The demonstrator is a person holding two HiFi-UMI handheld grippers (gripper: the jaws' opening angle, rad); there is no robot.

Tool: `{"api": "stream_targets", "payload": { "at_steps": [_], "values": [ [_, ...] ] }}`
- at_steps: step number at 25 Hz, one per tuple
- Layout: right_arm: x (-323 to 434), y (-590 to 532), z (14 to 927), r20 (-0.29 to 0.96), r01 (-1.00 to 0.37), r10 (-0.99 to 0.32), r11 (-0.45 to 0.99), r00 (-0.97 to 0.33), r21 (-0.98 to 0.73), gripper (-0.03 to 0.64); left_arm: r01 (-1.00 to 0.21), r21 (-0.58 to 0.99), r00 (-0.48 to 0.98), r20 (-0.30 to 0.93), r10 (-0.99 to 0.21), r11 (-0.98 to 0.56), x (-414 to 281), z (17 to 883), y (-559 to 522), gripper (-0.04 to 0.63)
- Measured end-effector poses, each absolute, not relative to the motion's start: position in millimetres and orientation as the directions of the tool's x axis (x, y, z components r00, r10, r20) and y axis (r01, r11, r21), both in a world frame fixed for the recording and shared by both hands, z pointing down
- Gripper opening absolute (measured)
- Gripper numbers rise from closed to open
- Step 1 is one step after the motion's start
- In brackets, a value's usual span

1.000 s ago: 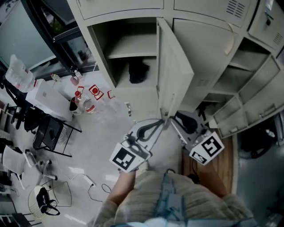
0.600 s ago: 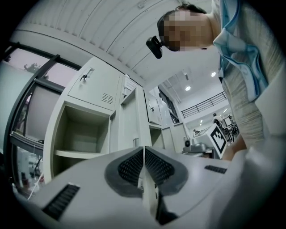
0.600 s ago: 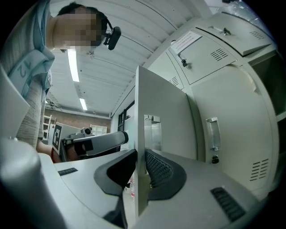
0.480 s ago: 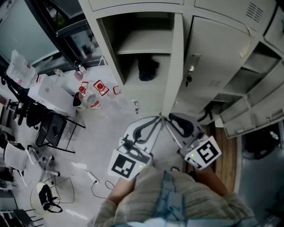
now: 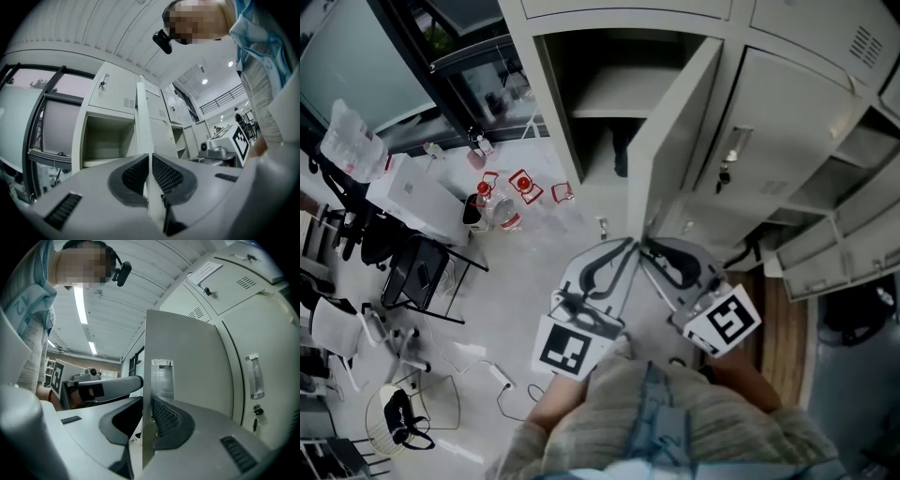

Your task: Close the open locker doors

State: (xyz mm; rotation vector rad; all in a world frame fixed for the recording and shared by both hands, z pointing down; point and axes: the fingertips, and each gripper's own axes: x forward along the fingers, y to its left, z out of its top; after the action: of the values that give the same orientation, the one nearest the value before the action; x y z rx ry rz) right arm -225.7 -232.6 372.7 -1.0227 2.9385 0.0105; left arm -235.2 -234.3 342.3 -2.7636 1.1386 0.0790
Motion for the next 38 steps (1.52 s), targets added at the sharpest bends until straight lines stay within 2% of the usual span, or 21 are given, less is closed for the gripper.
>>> {"api": "stream_targets", "payload": {
  "at_steps": [27,38],
  "values": [
    [-241,-274,386,-0.002,-0.640,-0.640,0.768,-0.768,-0.028,0.063,-0.825,-0.123,0.564,-0.112,-0.818,-0.552,-327,337,-339,0.005],
    [-241,-296,396,0.008,-0.655,-0.656,0.754,-0.755,-0.042,0.061,-0.848,-0.070,0.529,-0.133,-0.838,-0.525,-349,338,-391,0.005]
  ]
}}
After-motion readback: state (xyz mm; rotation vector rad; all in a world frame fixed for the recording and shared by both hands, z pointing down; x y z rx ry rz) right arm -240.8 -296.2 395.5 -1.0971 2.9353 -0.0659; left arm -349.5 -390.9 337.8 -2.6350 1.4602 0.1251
